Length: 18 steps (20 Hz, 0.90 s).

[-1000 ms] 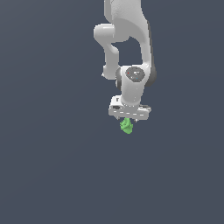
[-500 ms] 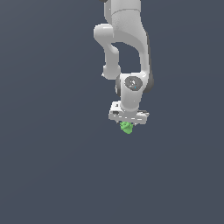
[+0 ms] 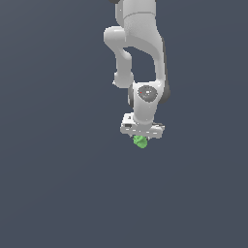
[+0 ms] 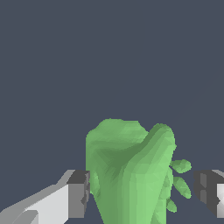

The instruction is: Pick up the object and move it to a goal position.

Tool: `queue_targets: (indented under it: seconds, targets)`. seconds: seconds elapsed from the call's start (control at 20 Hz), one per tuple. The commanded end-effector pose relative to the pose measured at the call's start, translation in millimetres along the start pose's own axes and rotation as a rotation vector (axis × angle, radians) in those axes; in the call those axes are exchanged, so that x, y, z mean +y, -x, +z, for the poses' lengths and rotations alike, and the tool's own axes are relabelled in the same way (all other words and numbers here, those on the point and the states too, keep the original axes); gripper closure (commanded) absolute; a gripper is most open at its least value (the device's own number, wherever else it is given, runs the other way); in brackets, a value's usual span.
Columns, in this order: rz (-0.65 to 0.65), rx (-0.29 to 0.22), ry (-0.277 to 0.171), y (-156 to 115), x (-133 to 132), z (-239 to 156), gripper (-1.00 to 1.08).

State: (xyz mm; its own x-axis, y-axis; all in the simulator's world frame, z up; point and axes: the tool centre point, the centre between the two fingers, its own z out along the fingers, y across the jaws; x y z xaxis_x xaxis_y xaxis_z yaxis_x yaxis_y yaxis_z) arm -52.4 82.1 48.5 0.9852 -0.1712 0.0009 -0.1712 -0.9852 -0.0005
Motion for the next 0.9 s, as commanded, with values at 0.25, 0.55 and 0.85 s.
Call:
queue_targets:
  seconds: [0.25, 0.55, 0.85]
  targets:
    - [0.000, 0.000, 0.000, -0.1, -0.1, -1.2, 1.08]
    - [0.000, 0.000, 0.000, -0.3, -0.6, -18.4, 1.08]
    - [0.000, 0.000, 0.000, -0.7, -1.7, -57.1, 1.08]
